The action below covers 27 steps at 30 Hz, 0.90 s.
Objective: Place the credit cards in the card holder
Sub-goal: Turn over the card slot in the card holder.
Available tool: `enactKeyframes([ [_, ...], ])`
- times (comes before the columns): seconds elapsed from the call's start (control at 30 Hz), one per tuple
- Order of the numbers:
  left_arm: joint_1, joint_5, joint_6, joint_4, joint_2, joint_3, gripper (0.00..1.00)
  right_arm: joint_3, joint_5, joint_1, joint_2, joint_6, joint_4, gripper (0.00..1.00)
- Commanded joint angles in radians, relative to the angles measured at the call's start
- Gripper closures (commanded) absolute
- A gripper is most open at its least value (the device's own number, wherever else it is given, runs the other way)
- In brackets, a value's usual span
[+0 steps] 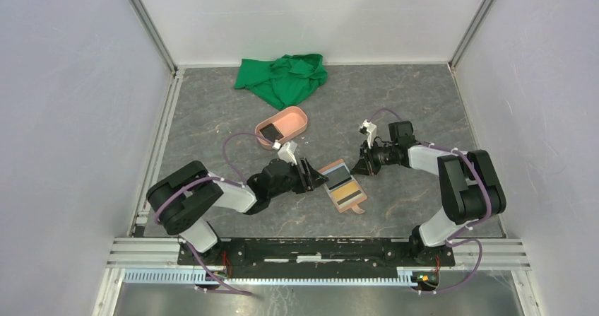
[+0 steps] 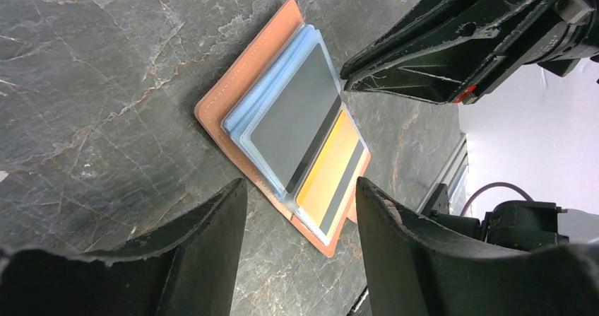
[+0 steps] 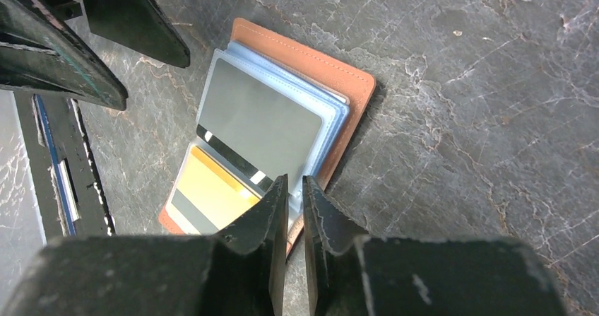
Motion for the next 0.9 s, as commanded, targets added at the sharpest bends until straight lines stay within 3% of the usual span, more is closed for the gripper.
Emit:
enactKeyframes([
  [0.0,-0.001,-0.016,-0.04,0.032,0.029,0.037,0.36,0.033,-0.038,0.001,-0.005,-0.028,-0.001,0.81],
  [0.3,-0.001,-0.023,-0.053,0.065,0.085,0.059,0.41,0.04,-0.048,0.001,0.002,-0.043,-0.018,0.72],
  [0.5,0.001,-0.016,-0.058,0.084,0.114,0.078,0.5,0.043,-0.05,0.002,0.005,-0.048,-0.024,0.72],
  [0.87,0.0,-0.027,-0.052,0.101,0.12,0.079,0.54,0.046,-0.053,0.0,0.008,-0.053,-0.03,0.71],
])
